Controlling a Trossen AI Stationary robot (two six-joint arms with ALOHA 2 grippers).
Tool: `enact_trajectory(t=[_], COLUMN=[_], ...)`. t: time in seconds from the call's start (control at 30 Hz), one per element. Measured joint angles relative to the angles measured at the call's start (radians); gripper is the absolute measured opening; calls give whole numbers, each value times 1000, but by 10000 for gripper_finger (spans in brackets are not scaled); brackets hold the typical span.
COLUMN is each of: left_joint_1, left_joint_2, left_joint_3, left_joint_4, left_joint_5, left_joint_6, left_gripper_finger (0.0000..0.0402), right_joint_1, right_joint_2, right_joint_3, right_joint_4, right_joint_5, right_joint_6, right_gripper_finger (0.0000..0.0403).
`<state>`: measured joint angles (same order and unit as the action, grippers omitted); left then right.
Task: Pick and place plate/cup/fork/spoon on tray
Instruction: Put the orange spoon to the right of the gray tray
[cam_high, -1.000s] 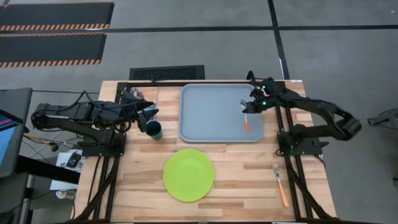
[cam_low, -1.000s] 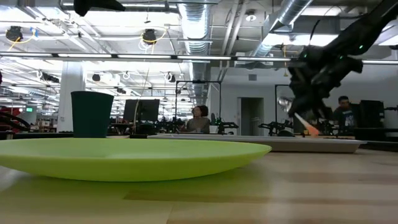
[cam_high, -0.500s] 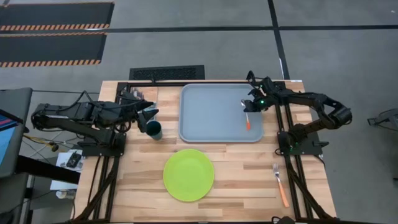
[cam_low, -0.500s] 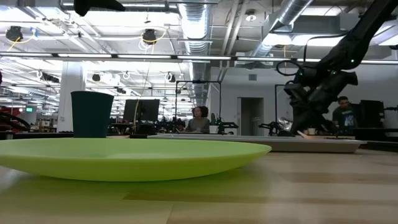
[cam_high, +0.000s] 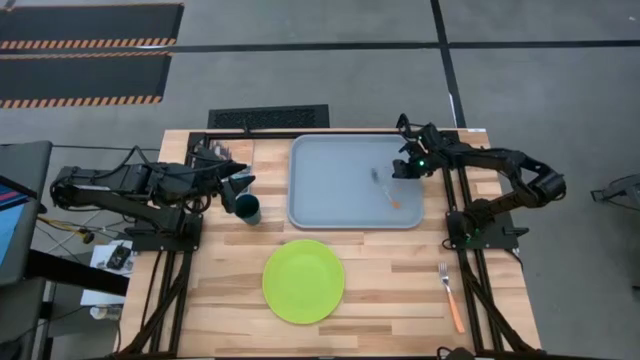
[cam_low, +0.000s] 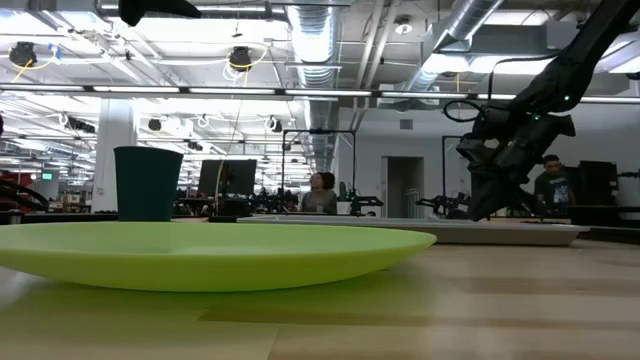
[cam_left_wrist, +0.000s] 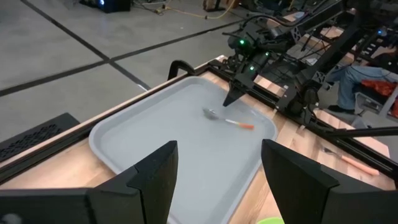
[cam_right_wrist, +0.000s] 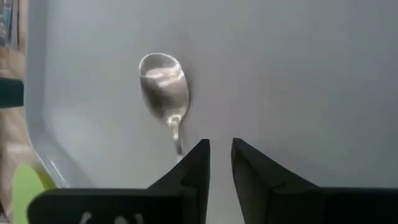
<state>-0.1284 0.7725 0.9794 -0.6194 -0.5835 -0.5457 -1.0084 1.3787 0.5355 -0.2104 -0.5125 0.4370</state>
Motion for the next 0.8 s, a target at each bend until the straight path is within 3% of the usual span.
enact_trajectory(t=[0.13, 0.23, 0.53, 0.8], left_joint_1=[0, 0, 0, 0], left_joint_2=[0, 0, 0, 0], left_joint_3=[0, 0, 0, 0], left_joint_4=[-3, -3, -4, -5], left_joint_5=[0, -1, -16, -18], left_joint_6=[0, 3, 3, 3], left_gripper_finger=[217, 217, 217, 217], right_joint_1=[10, 78, 384, 452], right_joint_2=[-32, -55, -1, 108], right_joint_3=[27, 52, 130, 217], right_joint_4=[-13, -11, -13, -17], right_joint_5=[-2, 19, 380, 464], right_joint_6=[8, 7, -156, -176], right_gripper_finger=[97, 97, 109, 169])
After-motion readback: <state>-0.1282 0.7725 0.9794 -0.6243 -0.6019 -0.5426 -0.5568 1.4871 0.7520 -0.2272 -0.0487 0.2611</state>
